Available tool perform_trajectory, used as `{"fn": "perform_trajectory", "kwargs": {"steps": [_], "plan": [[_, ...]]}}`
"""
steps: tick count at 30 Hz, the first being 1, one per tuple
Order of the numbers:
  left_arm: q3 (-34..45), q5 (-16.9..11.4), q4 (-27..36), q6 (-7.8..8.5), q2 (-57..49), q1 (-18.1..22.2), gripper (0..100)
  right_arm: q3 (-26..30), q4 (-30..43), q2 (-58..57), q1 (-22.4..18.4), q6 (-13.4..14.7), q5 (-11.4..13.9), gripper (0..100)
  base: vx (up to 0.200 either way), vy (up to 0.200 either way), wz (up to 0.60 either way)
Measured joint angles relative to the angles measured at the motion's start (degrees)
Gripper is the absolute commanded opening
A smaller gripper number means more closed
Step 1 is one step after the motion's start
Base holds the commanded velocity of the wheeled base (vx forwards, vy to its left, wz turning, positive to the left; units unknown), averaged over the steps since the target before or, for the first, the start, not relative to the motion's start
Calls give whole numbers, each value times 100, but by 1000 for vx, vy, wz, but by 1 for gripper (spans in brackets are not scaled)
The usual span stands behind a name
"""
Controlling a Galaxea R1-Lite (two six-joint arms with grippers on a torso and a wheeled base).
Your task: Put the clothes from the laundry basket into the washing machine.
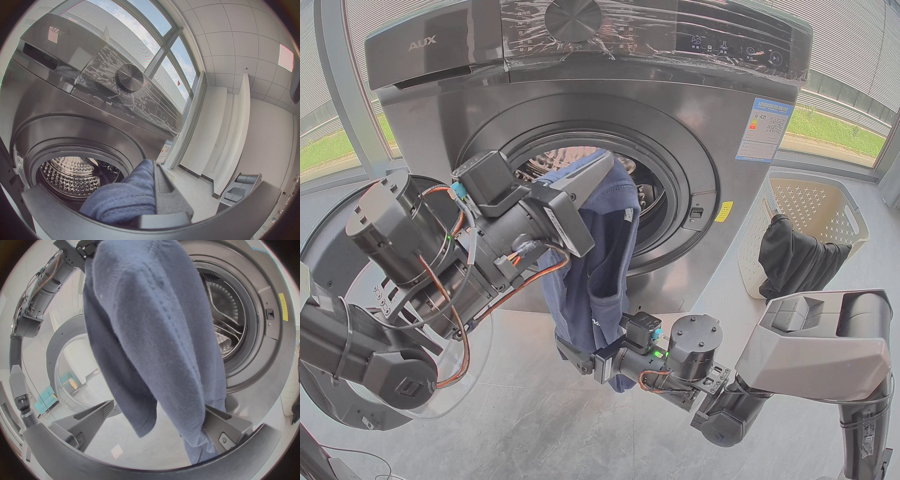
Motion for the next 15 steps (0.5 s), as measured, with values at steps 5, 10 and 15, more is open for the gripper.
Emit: {"fn": "perform_trajectory", "kwargs": {"steps": [5,10,15], "plan": [[-50,6,0,2,20,-16,0,-494,52,256,-37,-5,-137,100,0,0,0],[-106,80,-6,2,12,-60,0,-1019,200,495,-144,2,-291,100,0,0,0],[-158,158,-41,2,-16,-101,0,-1392,299,686,-347,16,-401,100,0,0,0]]}}
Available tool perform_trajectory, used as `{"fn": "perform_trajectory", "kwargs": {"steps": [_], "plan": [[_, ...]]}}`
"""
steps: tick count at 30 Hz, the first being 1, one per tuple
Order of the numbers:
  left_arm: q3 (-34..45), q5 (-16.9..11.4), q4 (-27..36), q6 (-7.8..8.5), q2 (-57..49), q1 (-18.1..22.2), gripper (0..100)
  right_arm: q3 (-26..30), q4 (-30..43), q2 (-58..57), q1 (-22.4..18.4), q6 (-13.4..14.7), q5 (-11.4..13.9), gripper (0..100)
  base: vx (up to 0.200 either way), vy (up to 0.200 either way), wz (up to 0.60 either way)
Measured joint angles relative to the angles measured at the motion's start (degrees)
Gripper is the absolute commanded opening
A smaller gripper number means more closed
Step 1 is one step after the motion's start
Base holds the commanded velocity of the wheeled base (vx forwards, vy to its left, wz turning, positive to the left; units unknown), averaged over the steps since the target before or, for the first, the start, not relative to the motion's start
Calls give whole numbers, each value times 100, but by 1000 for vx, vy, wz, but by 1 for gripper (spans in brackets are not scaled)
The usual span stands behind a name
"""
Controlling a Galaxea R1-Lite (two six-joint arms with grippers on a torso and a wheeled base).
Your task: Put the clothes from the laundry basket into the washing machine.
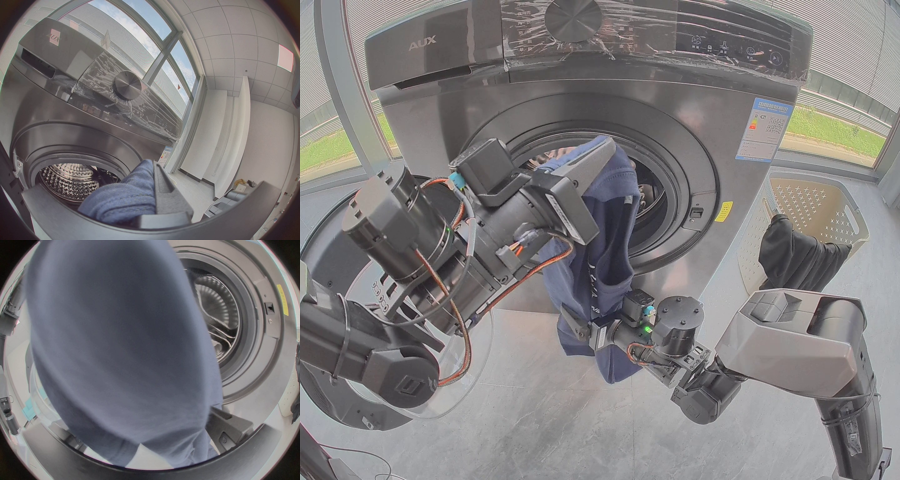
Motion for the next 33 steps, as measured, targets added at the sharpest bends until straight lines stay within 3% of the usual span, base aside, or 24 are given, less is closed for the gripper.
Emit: {"fn": "perform_trajectory", "kwargs": {"steps": [6,7,20,26,33], "plan": [[-11,20,-28,-6,-24,7,0,-151,13,118,-138,24,-35,100,0,0,0],[-13,37,-28,-6,-27,13,0,-162,13,126,-149,28,-37,0,0,0,0],[45,129,-77,-22,-33,234,0,171,-50,-67,-194,88,-30,0,0,0,0],[338,157,-85,-24,-33,689,0,714,-50,-541,-330,74,-22,0,0,0,0],[1009,143,-211,-4,-27,1012,0,909,-17,-992,-538,50,-2,0,0,0,0]]}}
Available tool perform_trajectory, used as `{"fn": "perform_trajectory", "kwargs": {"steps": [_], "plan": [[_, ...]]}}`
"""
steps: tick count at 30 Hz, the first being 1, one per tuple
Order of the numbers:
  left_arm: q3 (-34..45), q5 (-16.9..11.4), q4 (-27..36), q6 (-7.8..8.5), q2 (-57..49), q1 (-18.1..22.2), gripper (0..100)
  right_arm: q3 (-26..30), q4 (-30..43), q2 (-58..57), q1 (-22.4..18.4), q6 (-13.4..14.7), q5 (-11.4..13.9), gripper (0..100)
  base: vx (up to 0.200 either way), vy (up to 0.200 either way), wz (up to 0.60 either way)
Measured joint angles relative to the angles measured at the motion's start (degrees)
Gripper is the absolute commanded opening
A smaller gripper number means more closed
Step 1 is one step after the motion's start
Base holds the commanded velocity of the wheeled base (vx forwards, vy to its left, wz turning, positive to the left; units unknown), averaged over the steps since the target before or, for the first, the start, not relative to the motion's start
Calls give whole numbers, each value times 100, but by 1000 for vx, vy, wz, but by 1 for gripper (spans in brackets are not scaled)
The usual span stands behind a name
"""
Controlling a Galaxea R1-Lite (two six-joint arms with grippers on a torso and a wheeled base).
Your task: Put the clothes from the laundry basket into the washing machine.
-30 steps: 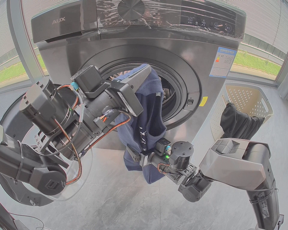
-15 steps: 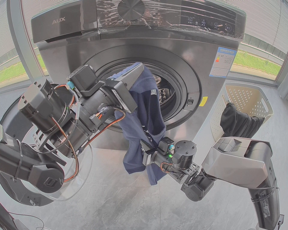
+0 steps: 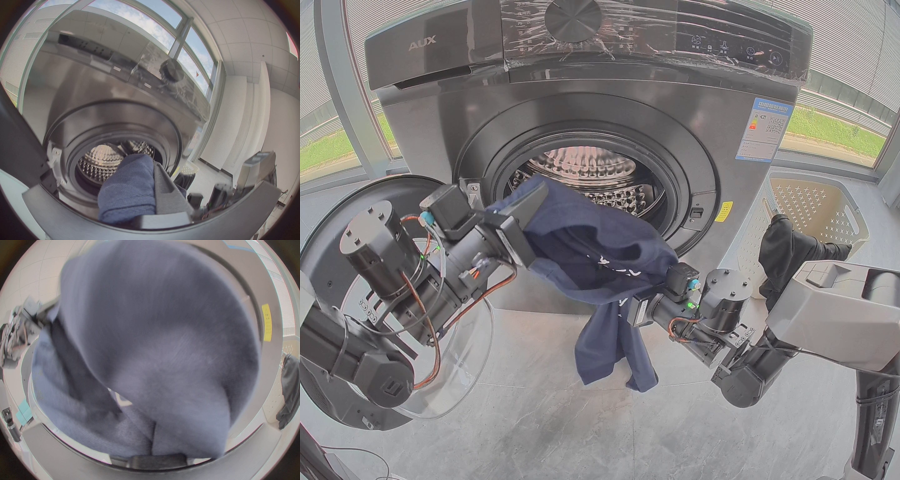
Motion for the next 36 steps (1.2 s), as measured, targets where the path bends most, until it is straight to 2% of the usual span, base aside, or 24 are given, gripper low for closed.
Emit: {"fn": "perform_trajectory", "kwargs": {"steps": [9,17,23,31,32,36], "plan": [[1048,-139,-93,17,189,162,0,-51,28,-411,-30,2,-4,0,0,0,0],[1643,-277,-345,63,750,93,0,-313,33,-549,55,9,-12,0,0,0,0],[1759,-284,-785,72,1413,35,0,-396,33,-670,165,13,-15,0,0,0,0],[1599,-312,-855,63,1904,13,0,-400,30,-808,315,20,-23,0,0,0,0],[1599,-312,-852,63,1924,11,100,-400,33,-814,319,20,-22,0,0,0,0],[1652,-311,-855,59,1964,-6,100,-405,33,-833,317,16,-20,0,0,0,0]]}}
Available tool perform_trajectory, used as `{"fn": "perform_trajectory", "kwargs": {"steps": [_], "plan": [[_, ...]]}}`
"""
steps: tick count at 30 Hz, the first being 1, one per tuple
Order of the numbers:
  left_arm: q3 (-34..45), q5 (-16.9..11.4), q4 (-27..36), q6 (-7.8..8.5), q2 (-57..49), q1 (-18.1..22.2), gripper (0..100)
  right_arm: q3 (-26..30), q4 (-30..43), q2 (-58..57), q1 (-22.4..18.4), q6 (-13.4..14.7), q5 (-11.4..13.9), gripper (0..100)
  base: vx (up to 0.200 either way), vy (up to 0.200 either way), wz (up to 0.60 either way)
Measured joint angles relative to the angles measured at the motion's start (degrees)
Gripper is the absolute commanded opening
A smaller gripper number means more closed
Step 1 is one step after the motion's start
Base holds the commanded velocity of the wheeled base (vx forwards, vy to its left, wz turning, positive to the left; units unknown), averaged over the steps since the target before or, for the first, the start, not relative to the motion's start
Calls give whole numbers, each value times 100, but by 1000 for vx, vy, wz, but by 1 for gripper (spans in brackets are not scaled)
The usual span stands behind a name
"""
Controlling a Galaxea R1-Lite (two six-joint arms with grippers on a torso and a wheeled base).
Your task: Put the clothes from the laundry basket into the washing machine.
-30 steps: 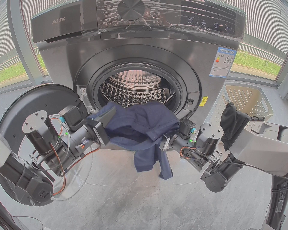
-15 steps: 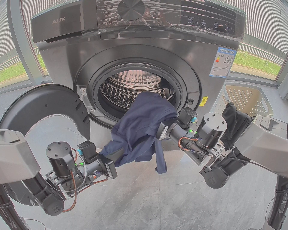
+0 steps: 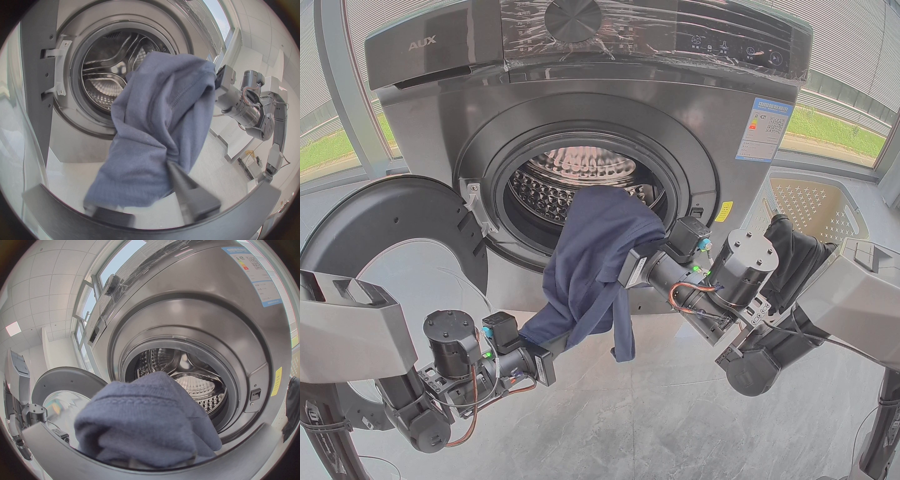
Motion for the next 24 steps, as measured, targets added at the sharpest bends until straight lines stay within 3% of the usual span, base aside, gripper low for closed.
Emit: {"fn": "perform_trajectory", "kwargs": {"steps": [16,24], "plan": [[694,45,4,-17,-633,-304,100,-20,-5,7,-162,-18,5,0,0,0,0],[380,23,6,-4,-829,-488,100,-24,6,57,-102,-16,5,0,0,0,0]]}}
